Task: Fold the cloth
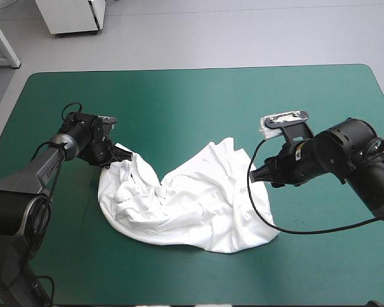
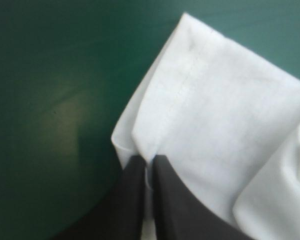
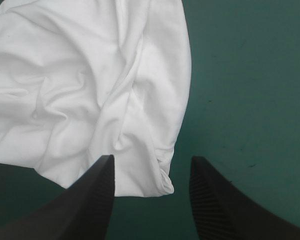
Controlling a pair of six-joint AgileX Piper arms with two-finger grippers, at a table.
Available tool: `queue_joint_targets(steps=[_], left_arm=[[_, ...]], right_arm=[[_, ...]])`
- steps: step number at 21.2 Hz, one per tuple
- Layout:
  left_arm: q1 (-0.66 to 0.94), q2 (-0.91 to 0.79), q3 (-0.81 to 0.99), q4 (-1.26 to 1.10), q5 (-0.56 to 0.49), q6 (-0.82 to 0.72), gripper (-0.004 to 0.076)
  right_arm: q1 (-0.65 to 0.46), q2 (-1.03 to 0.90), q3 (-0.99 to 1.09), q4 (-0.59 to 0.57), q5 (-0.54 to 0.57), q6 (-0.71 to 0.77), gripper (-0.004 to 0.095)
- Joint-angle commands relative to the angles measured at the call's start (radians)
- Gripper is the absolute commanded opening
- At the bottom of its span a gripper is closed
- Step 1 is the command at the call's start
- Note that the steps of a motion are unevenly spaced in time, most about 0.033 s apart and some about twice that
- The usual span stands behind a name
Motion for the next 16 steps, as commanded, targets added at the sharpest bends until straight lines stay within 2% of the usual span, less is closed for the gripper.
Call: queue_joint_targets(steps=[1, 4, 6, 8, 16], left_arm=[[0.006, 0.027, 0.007, -0.026, 0.001, -0.008, 0.0], [0.006, 0.027, 0.007, -0.023, 0.001, -0.007, 0.0], [0.006, 0.027, 0.007, -0.023, -0.01, -0.007, 0.0], [0.006, 0.027, 0.007, -0.023, -0.01, -0.007, 0.0], [0.006, 0.025, 0.007, -0.026, -0.019, -0.007, 0.0]], right_arm=[[-0.009, -0.016, 0.042, 0.023, -0.028, 0.048, 0.044], [-0.009, -0.016, 0.224, 0.055, -0.056, 0.041, 0.0446], [-0.009, -0.016, 0.329, 0.085, -0.155, 0.028, 0.0453], [-0.009, -0.014, 0.389, 0.117, -0.232, 0.028, 0.0503], [-0.009, 0.163, 0.43, 0.103, -0.3, -0.044, 0.0515]])
